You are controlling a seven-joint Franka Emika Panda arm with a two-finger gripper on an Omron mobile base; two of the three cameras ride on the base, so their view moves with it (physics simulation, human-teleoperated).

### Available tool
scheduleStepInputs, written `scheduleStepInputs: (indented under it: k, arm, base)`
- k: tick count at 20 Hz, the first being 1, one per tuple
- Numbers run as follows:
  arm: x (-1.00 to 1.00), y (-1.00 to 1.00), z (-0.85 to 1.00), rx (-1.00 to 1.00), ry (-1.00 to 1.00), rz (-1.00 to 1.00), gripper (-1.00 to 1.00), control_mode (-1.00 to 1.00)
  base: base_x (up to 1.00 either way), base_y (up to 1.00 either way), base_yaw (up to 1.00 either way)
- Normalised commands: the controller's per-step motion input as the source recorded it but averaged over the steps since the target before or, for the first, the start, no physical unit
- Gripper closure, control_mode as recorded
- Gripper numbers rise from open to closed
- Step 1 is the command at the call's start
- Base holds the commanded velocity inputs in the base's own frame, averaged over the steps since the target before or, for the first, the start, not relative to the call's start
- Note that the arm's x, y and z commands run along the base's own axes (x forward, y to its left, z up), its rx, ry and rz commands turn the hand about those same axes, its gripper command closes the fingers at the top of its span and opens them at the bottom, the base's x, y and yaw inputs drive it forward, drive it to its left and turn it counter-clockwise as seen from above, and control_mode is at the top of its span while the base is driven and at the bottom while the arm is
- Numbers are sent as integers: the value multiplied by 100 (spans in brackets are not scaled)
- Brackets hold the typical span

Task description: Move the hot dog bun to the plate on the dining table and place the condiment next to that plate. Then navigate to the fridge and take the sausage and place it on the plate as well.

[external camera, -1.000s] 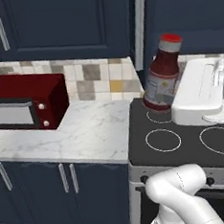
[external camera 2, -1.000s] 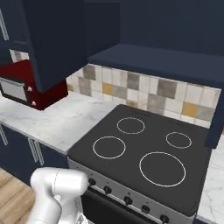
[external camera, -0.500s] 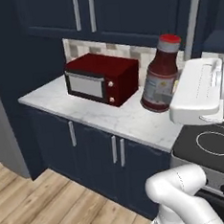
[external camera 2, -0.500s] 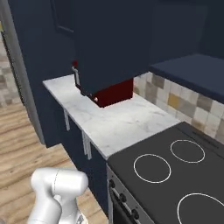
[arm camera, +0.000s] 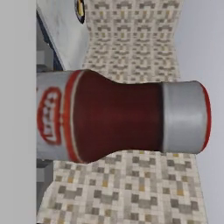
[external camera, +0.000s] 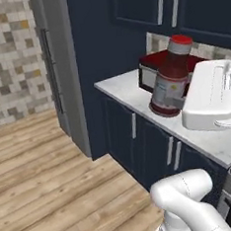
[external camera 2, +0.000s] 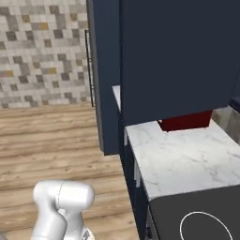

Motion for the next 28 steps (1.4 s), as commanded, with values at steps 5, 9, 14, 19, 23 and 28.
scheduleStepInputs:
  k: [5,9,14,19,23,28]
  arm:
    - [0,0,0,0,0,0,100,100]
    - [0,0,0,0,0,0,100,100]
    - [0,0,0,0,0,0,100,100]
    - [0,0,0,0,0,0,100,100]
    - [0,0,0,0,0,0,100,100]
    - [0,0,0,0,0,0,100,100]
  base:
    - [93,22,40]
    - [100,40,19]
    - [100,39,17]
    - [100,25,35]
    - [100,22,37]
    - [93,21,41]
